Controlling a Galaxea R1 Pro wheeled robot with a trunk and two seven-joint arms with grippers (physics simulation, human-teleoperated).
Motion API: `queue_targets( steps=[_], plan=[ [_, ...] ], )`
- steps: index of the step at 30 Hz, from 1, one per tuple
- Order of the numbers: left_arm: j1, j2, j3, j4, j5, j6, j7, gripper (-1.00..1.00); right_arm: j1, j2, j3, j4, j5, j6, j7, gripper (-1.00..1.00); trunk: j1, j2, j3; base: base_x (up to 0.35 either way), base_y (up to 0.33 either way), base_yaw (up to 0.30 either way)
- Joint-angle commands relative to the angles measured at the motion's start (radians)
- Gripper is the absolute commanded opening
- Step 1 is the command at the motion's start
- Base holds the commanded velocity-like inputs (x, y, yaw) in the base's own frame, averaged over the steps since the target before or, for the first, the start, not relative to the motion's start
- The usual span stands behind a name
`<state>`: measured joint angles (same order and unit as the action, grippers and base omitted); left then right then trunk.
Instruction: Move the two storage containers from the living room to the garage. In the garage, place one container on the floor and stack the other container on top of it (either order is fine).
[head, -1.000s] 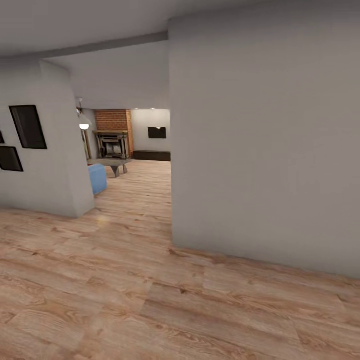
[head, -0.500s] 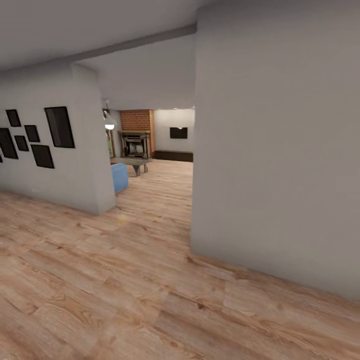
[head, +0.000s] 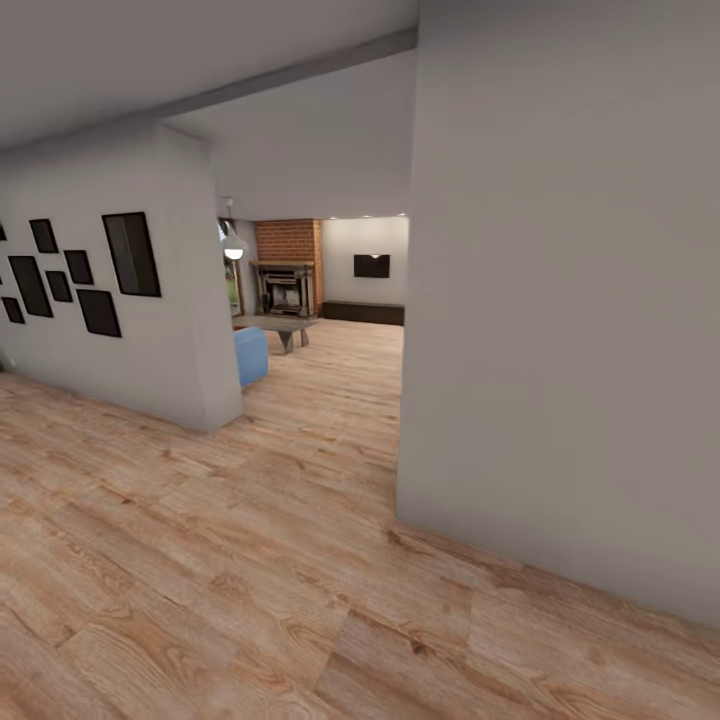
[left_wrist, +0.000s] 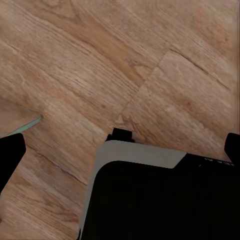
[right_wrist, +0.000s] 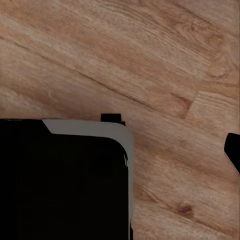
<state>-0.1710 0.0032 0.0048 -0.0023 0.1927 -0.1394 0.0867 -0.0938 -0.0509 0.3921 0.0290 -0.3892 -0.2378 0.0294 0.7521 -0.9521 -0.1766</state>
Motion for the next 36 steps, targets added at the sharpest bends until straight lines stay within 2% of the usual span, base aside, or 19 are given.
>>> queue_targets(
  steps=[1, 13, 36],
  plan=[
    [-0.001, 0.0, 0.0, 0.001, 0.005, -0.003, 0.001, 1.0, -0.001, 0.0, 0.009, 0.003, -0.01, -0.005, 0.003, 1.0, 0.001, -0.001, -0.001, 0.323, 0.0, 0.0],
    [-0.001, 0.0, 0.0, 0.001, 0.005, -0.003, 0.001, 1.0, -0.001, 0.004, 0.006, 0.003, -0.011, -0.009, 0.001, 1.0, 0.001, -0.001, -0.001, 0.323, 0.0, 0.035],
    [-0.001, 0.0, 0.0, 0.001, 0.005, -0.003, 0.001, 1.0, -0.001, 0.002, 0.006, 0.003, -0.011, -0.009, 0.001, 1.0, 0.001, -0.001, -0.001, 0.323, 0.0, 0.261]
  ],
)
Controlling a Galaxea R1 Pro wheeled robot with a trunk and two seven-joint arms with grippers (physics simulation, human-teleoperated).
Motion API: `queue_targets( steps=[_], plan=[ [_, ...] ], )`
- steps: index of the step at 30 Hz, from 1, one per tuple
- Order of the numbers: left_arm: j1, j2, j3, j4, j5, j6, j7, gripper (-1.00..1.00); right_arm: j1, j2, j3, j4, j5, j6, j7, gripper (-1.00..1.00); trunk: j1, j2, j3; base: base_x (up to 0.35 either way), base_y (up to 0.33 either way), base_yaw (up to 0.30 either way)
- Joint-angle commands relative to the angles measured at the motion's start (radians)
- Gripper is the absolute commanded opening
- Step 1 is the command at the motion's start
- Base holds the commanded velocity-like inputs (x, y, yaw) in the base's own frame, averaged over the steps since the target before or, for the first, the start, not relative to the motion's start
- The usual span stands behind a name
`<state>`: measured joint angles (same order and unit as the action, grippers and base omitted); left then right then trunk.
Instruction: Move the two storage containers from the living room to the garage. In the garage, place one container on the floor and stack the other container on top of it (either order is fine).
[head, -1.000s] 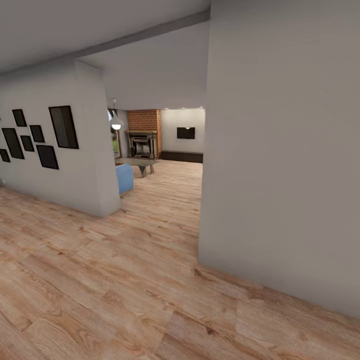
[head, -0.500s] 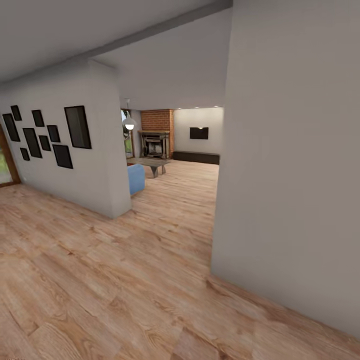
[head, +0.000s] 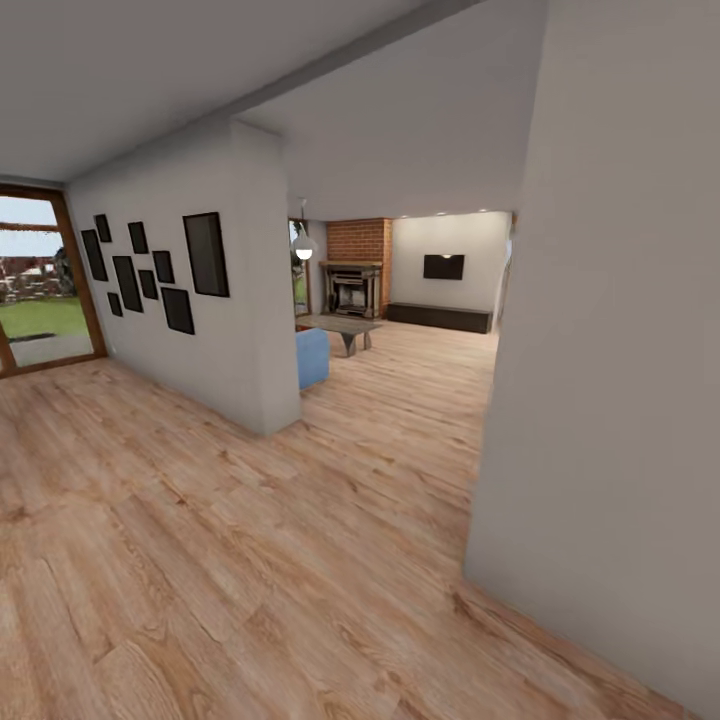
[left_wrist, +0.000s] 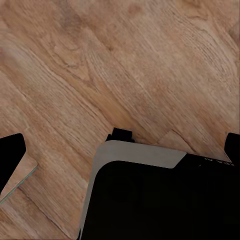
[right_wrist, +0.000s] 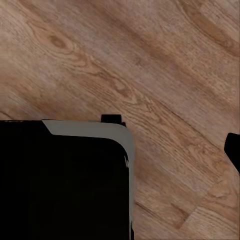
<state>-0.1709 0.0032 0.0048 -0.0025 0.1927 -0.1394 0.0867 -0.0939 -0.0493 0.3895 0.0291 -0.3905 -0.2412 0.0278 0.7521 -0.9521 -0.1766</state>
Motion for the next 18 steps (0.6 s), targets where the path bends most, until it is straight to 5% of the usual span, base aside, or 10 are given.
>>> queue_targets(
  steps=[1, 18],
  plan=[
    [-0.001, 0.0, 0.0, 0.001, 0.005, -0.003, 0.001, 1.0, -0.001, 0.0, 0.008, 0.003, -0.01, -0.006, 0.003, 1.0, 0.001, -0.001, -0.001, 0.323, 0.0, 0.268],
    [-0.001, 0.0, 0.0, 0.001, 0.005, -0.003, 0.001, 1.0, -0.001, 0.0, 0.008, 0.003, -0.01, -0.006, 0.003, 1.0, 0.001, -0.001, -0.001, 0.323, 0.0, 0.268]
  ],
)
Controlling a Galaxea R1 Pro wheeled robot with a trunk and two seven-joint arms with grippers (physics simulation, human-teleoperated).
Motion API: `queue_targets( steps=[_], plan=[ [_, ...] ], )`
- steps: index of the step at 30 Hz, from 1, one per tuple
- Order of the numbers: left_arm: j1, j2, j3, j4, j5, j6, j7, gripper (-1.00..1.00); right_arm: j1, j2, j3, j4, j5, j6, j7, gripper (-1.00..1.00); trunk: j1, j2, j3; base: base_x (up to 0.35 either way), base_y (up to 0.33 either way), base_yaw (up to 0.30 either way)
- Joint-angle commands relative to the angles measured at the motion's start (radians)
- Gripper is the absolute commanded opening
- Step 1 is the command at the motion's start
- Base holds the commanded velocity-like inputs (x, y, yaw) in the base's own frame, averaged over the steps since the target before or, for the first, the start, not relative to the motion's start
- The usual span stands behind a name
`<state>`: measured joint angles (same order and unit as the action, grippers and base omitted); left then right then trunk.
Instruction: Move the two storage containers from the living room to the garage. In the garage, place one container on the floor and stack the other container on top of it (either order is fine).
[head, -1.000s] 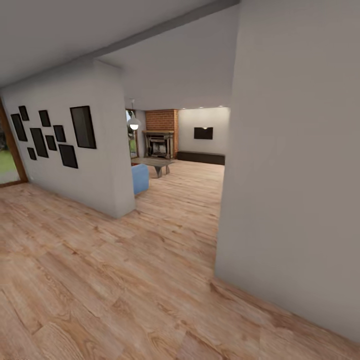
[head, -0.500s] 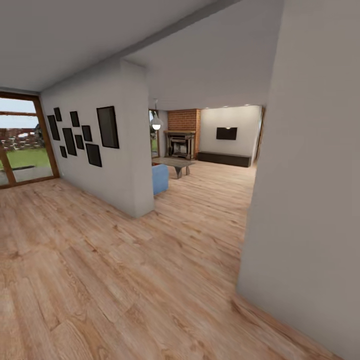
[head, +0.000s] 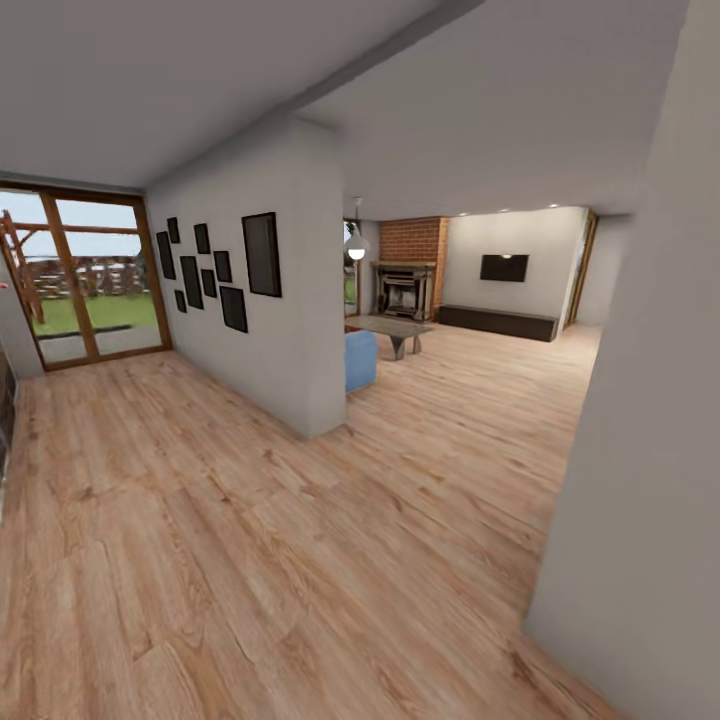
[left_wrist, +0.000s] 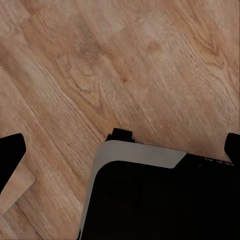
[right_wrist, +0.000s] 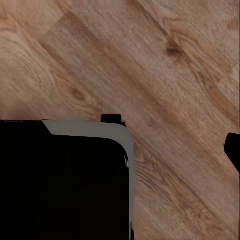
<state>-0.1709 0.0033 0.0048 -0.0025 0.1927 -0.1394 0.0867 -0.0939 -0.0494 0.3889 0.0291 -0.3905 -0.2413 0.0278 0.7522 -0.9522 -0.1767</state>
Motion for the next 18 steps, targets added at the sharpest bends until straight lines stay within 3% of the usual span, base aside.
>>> queue_targets(
  steps=[1, 6, 18],
  plan=[
    [-0.001, 0.0, 0.0, 0.001, 0.005, -0.003, 0.001, 1.0, -0.001, 0.0, 0.008, 0.003, -0.01, -0.006, 0.003, 1.0, 0.001, -0.001, -0.001, 0.323, 0.0, 0.254],
    [-0.001, 0.0, 0.0, 0.001, 0.005, -0.003, 0.001, 1.0, -0.001, -0.001, 0.008, 0.003, -0.01, -0.006, 0.003, 1.0, 0.001, -0.001, -0.001, 0.323, 0.0, 0.1],
    [-0.001, 0.0, 0.0, 0.001, 0.005, -0.003, 0.001, 1.0, -0.001, -0.003, 0.01, 0.003, -0.008, -0.006, 0.004, 1.0, 0.001, -0.001, -0.001, 0.323, 0.0, 0.007]
  ],
)
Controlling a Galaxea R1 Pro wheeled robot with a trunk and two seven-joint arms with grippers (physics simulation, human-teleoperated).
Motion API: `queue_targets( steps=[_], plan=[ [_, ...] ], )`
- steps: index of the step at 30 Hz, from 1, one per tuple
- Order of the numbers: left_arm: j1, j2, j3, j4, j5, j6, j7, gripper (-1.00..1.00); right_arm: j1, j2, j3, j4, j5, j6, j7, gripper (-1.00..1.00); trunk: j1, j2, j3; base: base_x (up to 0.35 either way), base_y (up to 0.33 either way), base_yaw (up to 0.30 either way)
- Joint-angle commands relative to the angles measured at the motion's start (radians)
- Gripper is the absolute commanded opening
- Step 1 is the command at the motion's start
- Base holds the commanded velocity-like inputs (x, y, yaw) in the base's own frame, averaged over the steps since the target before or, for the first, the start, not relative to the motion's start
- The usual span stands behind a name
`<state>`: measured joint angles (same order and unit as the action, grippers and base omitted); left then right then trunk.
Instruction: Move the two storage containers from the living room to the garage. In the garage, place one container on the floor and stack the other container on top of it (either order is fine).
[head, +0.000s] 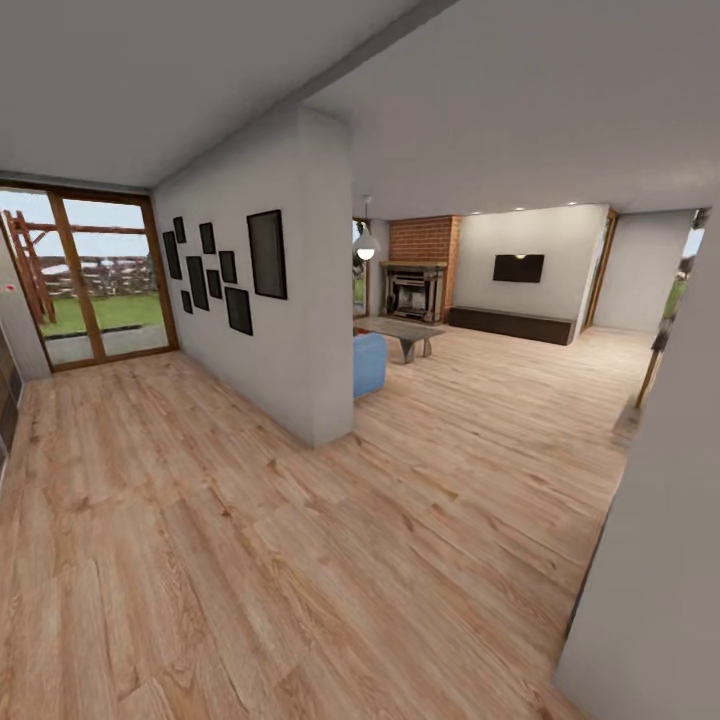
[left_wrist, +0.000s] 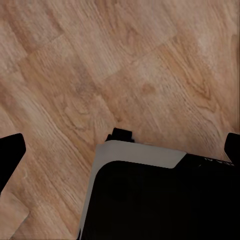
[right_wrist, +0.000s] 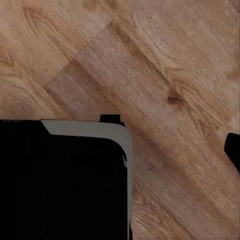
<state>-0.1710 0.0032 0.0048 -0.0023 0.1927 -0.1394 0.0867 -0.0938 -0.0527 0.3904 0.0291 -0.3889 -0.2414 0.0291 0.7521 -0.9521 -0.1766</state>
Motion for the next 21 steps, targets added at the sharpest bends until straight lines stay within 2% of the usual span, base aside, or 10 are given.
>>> queue_targets(
  steps=[1, 21],
  plan=[
    [-0.001, 0.0, 0.0, 0.001, 0.005, -0.003, 0.001, 1.0, -0.001, 0.0, 0.009, 0.003, -0.01, -0.005, 0.003, 1.0, 0.001, -0.001, -0.001, 0.323, 0.0, 0.0],
    [-0.001, 0.001, 0.0, 0.001, 0.005, -0.003, 0.001, 1.0, -0.001, 0.001, 0.01, 0.003, -0.01, -0.004, 0.003, 1.0, 0.001, -0.001, -0.001, 0.323, 0.0, 0.0]
  ],
)
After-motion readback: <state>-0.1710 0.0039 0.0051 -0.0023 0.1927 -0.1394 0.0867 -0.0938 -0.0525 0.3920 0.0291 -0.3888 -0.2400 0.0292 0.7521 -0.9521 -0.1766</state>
